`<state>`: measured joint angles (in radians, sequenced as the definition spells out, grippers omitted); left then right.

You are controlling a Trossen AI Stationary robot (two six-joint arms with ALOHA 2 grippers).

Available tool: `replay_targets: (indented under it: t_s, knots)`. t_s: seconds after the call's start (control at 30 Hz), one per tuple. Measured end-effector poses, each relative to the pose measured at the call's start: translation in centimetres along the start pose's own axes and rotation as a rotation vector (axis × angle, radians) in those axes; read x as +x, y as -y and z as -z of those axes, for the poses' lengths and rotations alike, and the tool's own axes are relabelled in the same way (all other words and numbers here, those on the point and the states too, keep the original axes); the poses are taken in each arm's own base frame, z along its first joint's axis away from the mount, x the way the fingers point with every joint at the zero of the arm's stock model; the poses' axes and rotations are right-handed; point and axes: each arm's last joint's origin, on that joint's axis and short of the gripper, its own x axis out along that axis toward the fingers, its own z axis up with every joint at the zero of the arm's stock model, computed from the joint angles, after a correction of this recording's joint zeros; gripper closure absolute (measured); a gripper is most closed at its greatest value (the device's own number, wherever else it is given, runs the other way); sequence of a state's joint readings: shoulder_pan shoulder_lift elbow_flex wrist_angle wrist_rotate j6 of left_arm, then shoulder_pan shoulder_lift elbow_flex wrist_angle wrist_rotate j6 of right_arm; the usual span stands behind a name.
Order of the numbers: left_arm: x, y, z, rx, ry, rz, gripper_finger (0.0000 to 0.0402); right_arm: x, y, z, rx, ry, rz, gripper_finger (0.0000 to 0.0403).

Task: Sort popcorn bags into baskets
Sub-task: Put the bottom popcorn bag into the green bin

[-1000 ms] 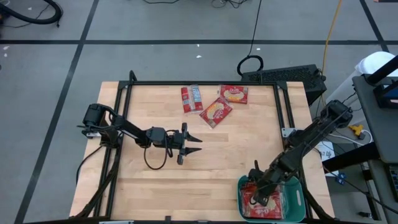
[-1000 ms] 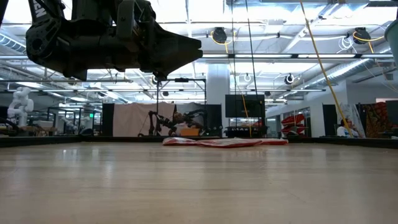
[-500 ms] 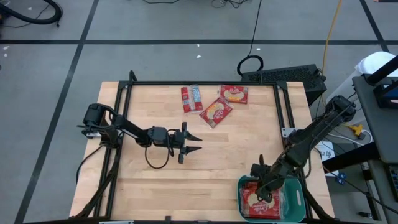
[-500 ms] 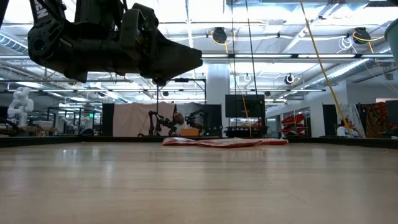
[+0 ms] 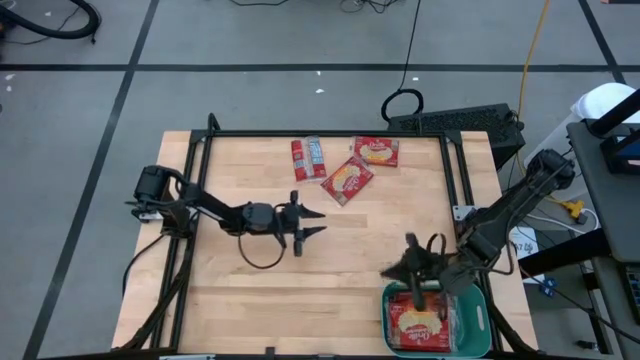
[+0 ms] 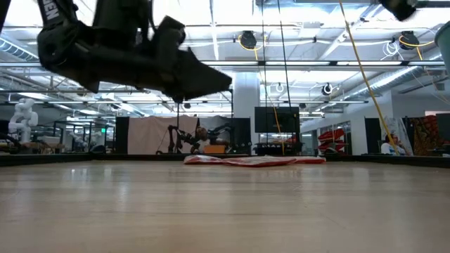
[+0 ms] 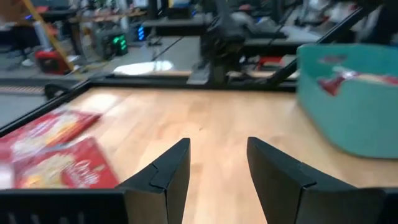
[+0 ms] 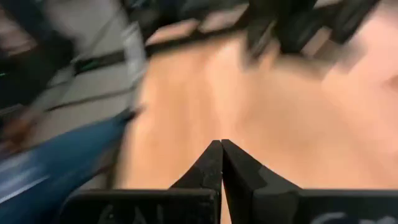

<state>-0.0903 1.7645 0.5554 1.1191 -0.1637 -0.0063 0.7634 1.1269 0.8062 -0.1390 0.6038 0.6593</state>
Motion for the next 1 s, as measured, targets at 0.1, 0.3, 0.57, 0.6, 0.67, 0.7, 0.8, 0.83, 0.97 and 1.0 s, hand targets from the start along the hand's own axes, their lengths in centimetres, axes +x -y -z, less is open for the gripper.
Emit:
replay_targets:
  t_s: [0.1, 0.3, 0.57, 0.6, 0.67, 0.7, 0.8, 0.83, 0.97, 1.0]
  knots:
    - [1.1, -0.7, 0.2, -0.003, -0.116, -0.052, 0.0240, 0.7, 0.7, 0.1, -0.132, 0.147, 0.198, 0.0403]
    - [3.3, -3.2, 0.0, -0.010, -0.427, -0.158, 0.0241, 2.8, 3.6, 1.2, -0.203, 0.296, 0.452, 0.0403]
    - [4.4, -8.7, -1.6, -0.124, -0.544, -0.339, 0.0240, 5.0, 10.0, 3.9, -0.097, 0.331, 0.513, 0.0403]
    - [4.4, -9.4, -1.7, -0.149, -0.541, -0.338, 0.0240, 5.1, 10.6, 4.3, -0.088, 0.322, 0.509, 0.0403]
    - [4.2, -10.8, -1.7, -0.187, -0.541, -0.323, 0.0240, 5.4, 11.6, 5.0, -0.072, 0.300, 0.487, 0.0403]
    - [4.1, -11.4, -1.8, -0.203, -0.540, -0.317, 0.0239, 5.5, 12.0, 5.4, -0.073, 0.278, 0.481, 0.0403]
    - [3.8, -12.8, -1.7, -0.234, -0.544, -0.323, 0.0227, 5.8, 12.9, 6.3, -0.054, 0.235, 0.470, 0.0403]
    - [3.7, -13.2, -1.6, -0.238, -0.546, -0.326, 0.0219, 5.9, 13.1, 6.6, -0.052, 0.224, 0.474, 0.0403]
    - [3.7, -13.9, -1.1, -0.248, -0.558, -0.330, 0.0177, 6.3, 13.3, 7.1, -0.075, 0.194, 0.487, 0.0403]
    - [3.9, -13.8, -1.0, -0.253, -0.544, -0.329, 0.0166, 6.3, 13.2, 7.1, -0.078, 0.199, 0.486, 0.0403]
